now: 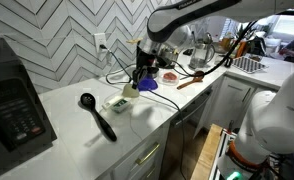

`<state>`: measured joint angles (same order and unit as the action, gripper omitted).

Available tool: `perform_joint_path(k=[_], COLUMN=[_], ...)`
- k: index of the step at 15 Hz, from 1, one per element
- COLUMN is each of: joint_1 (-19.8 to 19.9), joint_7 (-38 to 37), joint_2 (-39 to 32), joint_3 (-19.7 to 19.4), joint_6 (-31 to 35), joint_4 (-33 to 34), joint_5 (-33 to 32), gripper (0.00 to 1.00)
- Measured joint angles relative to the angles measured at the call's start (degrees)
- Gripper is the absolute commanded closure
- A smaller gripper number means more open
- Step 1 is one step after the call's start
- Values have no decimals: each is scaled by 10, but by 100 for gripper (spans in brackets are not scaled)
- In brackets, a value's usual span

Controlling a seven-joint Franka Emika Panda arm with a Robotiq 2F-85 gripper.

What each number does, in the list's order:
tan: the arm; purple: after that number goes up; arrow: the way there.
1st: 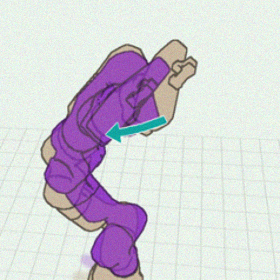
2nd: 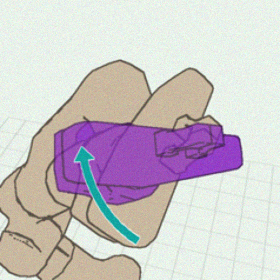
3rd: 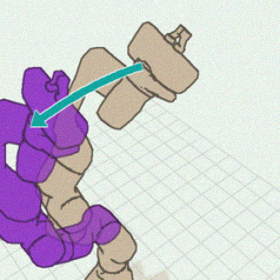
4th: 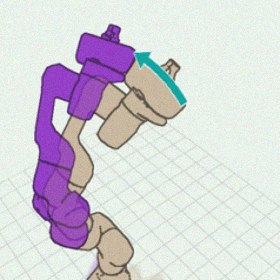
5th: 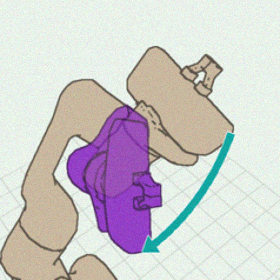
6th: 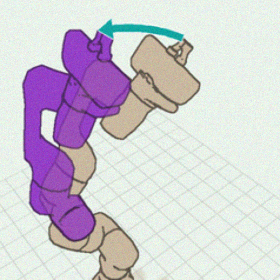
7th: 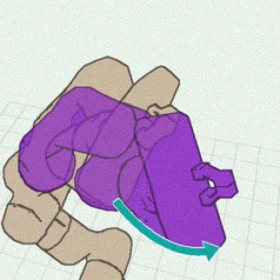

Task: Remove the white serving spoon from the lunchbox on the right and put it in the lunchbox on the left

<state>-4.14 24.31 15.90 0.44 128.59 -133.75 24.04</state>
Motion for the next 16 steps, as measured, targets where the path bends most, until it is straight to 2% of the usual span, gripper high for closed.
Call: perform_joint_path(k=[10, 16], joint_1=[0, 1], joint_7=[-3, -3], joint_2=[-97, -133], joint_3=[-5, -4], joint_6=[10, 53], joint_4=[68, 86], joint_5=[34, 31], gripper=[99, 99])
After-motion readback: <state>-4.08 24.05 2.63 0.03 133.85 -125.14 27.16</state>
